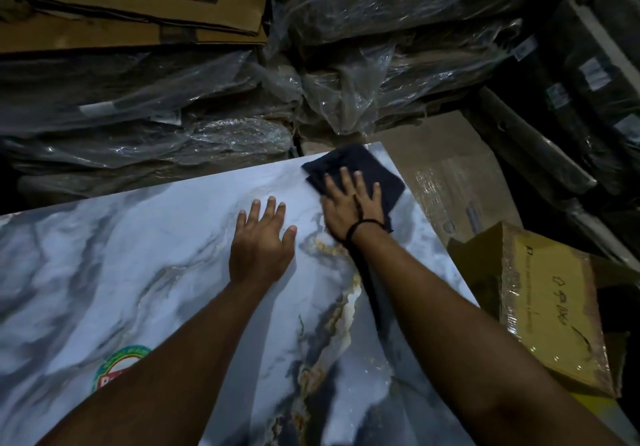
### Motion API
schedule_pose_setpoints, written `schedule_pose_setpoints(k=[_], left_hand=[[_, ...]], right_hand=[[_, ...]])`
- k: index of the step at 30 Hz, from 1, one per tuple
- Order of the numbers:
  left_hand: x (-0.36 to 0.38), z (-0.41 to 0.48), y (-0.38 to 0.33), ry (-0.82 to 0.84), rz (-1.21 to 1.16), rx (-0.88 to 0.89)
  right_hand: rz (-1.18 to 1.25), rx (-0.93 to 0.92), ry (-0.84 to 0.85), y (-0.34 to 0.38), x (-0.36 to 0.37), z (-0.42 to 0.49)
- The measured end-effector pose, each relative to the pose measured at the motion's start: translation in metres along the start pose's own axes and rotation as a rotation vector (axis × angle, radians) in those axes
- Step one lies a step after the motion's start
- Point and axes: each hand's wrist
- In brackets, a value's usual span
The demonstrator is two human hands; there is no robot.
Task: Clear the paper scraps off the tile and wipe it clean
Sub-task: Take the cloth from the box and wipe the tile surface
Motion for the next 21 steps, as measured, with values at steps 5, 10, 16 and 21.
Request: schedule_pose_setpoints(k=[5, 10, 16, 21], left_hand=[[0.002, 0.001, 0.001, -0.007, 0.016, 0.009], [0.003, 0.001, 0.0, -0.01, 0.016, 0.016], [0.004, -0.001, 0.002, -0.022, 0.011, 0.022], [0.002, -0.001, -0.002, 0.026, 0.05, 0.014]], right_hand=[[0.057, 0.261, 0.006, -0.033, -0.036, 0.048], [-0.049, 0.052, 0.021, 0.019, -0.01, 0.05], [-0.058, -0.23, 0.144, 0.063, 0.014, 0.022], [0.002, 0.104, 0.058, 0.005, -0.019, 0.049]])
Point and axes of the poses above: each hand's wrist, its own z-axis towards the middle knuckle, its own x-axis out of the palm, y = z × x, and after that the axes turned 13 degrees about z, right-handed
